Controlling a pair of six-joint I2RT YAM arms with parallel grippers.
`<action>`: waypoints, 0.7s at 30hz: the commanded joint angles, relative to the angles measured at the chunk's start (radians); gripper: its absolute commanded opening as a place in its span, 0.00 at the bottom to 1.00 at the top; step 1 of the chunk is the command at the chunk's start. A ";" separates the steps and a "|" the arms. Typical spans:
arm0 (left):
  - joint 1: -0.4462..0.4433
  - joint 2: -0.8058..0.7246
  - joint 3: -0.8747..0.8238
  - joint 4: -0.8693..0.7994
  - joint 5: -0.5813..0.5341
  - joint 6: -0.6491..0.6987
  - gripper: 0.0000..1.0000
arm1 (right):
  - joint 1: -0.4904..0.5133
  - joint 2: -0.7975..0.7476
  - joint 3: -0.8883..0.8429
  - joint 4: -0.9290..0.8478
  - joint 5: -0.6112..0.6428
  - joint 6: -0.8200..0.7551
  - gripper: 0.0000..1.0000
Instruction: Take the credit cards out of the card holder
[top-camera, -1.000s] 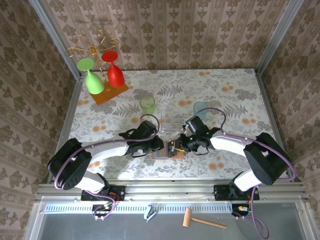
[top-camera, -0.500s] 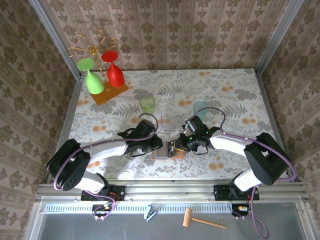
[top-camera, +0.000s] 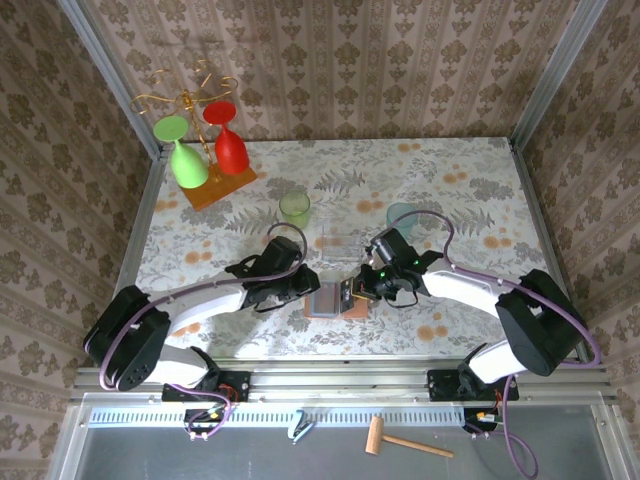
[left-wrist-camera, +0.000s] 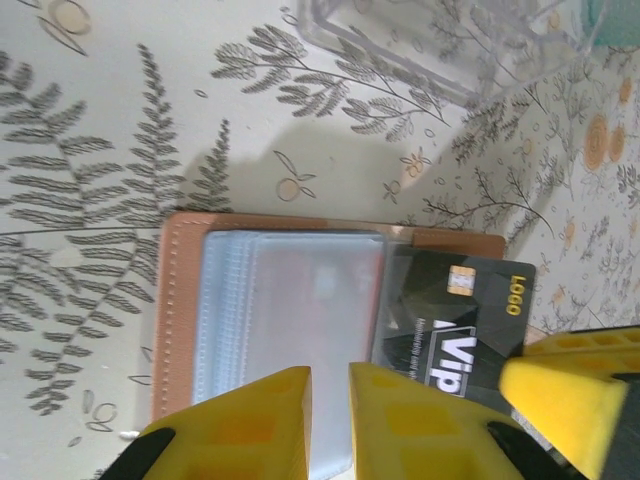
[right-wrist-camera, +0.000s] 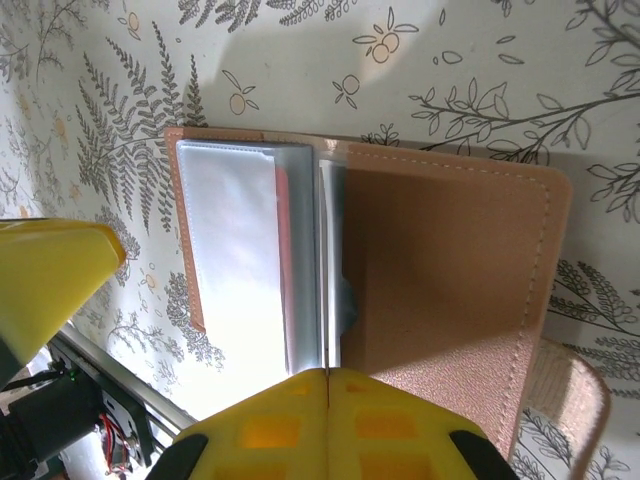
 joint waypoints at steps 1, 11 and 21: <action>0.023 -0.034 -0.020 -0.010 0.008 0.033 0.18 | 0.007 -0.039 0.049 -0.076 0.045 -0.042 0.00; 0.081 -0.066 -0.048 -0.019 0.034 0.054 0.18 | 0.004 -0.060 0.157 -0.214 0.096 -0.223 0.00; 0.151 -0.114 -0.085 -0.039 0.060 0.080 0.18 | -0.011 -0.004 0.322 -0.398 0.156 -0.680 0.00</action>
